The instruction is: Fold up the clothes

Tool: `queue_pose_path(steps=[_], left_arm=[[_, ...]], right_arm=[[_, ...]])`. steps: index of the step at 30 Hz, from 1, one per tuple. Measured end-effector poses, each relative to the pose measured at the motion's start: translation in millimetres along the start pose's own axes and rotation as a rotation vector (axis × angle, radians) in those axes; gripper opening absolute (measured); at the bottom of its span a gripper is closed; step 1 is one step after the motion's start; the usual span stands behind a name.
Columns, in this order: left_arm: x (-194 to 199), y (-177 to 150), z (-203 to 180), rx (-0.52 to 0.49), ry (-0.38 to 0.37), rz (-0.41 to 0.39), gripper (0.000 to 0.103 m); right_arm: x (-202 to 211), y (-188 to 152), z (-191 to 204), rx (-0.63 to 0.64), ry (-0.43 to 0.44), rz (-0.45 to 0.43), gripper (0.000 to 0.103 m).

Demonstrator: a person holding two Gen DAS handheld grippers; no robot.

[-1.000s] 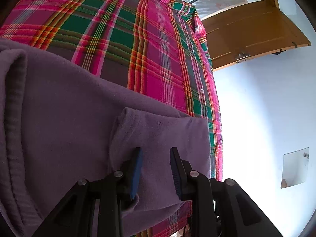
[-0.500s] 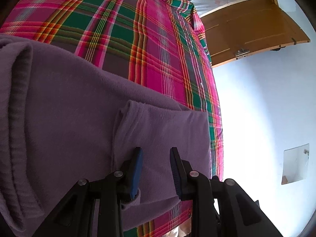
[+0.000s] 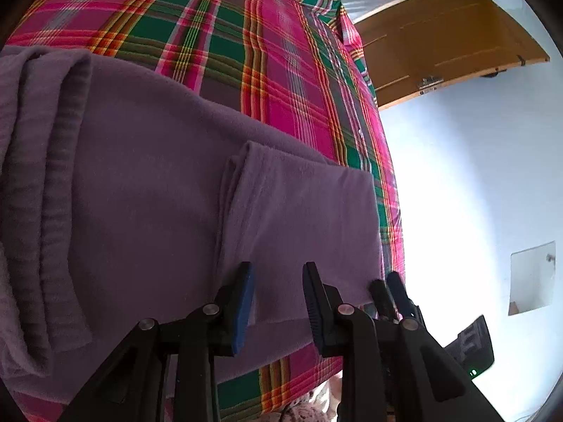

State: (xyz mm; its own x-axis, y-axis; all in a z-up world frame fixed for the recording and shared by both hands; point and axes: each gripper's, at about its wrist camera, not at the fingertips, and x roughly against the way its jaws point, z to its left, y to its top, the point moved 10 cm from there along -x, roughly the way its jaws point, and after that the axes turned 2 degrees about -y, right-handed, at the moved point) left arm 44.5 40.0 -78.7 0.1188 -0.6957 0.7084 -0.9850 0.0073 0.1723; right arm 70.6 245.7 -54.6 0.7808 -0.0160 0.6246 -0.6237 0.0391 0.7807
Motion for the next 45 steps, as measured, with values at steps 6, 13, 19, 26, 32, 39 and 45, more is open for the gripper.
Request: queue_pose_path(steps=[6, 13, 19, 26, 32, 39, 45], left_arm=[[-1, -1, -8, -0.051, 0.04, 0.011, 0.029], [0, 14, -17, -0.042, 0.026, -0.016, 0.029], [-12, 22, -17, -0.041, 0.037, 0.014, 0.029], [-15, 23, -20, -0.042, 0.026, 0.032, 0.029], [3, 10, -9, -0.041, 0.02, 0.033, 0.029], [4, 9, -6, -0.042, 0.011, 0.036, 0.029], [3, 9, -7, -0.047, 0.007, 0.035, 0.029]], right_arm=[[5, -5, -5, -0.011, -0.023, 0.01, 0.053], [2, 15, 14, -0.013, 0.062, -0.019, 0.052], [-13, 0, 23, 0.051, 0.056, 0.047, 0.052], [-12, 37, 33, 0.022, 0.144, -0.005, 0.045], [-50, 55, 32, -0.024, 0.149, 0.075, 0.026], [-82, 51, 26, -0.058, 0.116, 0.179, 0.017], [-80, 56, 34, 0.011, 0.073, 0.182, 0.02]])
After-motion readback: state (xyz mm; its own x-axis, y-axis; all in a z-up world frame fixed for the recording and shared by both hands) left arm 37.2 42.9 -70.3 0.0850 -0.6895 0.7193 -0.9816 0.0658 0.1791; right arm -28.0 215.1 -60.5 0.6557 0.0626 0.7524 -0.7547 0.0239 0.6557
